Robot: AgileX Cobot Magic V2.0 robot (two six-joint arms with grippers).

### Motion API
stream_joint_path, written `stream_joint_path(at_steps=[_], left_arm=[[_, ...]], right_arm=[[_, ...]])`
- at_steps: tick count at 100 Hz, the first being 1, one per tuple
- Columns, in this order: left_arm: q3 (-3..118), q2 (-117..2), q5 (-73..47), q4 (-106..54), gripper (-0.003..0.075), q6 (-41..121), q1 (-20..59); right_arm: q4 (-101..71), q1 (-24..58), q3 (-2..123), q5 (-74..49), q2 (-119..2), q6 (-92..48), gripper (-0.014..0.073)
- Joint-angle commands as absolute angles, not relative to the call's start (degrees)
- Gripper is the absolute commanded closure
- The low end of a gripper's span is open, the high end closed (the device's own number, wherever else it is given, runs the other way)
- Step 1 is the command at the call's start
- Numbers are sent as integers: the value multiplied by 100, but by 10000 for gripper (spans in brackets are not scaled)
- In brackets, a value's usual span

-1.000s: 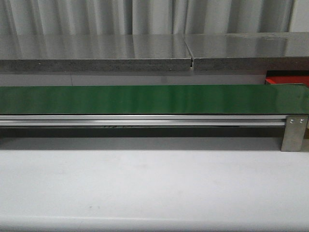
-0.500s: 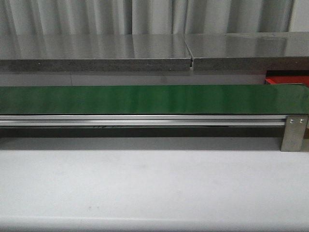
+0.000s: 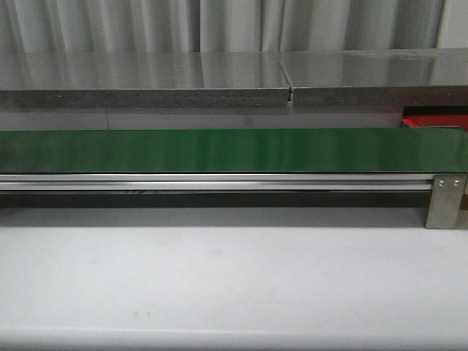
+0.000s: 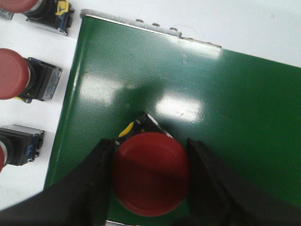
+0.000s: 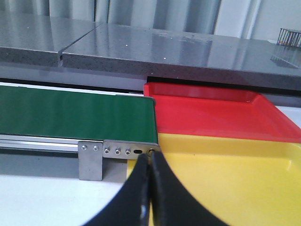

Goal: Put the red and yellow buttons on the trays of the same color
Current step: 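Lower the red button onto the green belt and open the left gripper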

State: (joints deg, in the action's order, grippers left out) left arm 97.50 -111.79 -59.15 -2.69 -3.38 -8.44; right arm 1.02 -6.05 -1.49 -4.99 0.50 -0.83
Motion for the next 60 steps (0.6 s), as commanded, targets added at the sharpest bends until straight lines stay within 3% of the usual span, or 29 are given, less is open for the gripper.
stream_joint_path(at_steps=[1, 11, 18, 19, 30, 42, 60], left_arm=[[9941, -10906, -5777, -278, 688, -352, -830], [9950, -10906, -5861, -337, 509, -260, -830], [9950, -10906, -5902, -349, 314, -184, -826], [9950, -10906, -5913, -349, 251, -170, -812], [9961, -10906, -5925, -369, -1, -104, -791], [10074, -10892, -6004, -409, 83, -78, -791], [10362, -10591, -6077, -392, 90, -78, -802]], right_arm=[[143, -630, -24, -36, -31, -81, 712], [143, -630, -24, -36, -31, -81, 712], [143, -630, -24, -36, -31, -81, 712], [143, -630, -24, -36, -31, -81, 712], [143, -630, -24, -36, -31, -81, 712], [143, -630, -24, -36, -31, -81, 712], [143, -630, -24, -36, -31, -81, 712]])
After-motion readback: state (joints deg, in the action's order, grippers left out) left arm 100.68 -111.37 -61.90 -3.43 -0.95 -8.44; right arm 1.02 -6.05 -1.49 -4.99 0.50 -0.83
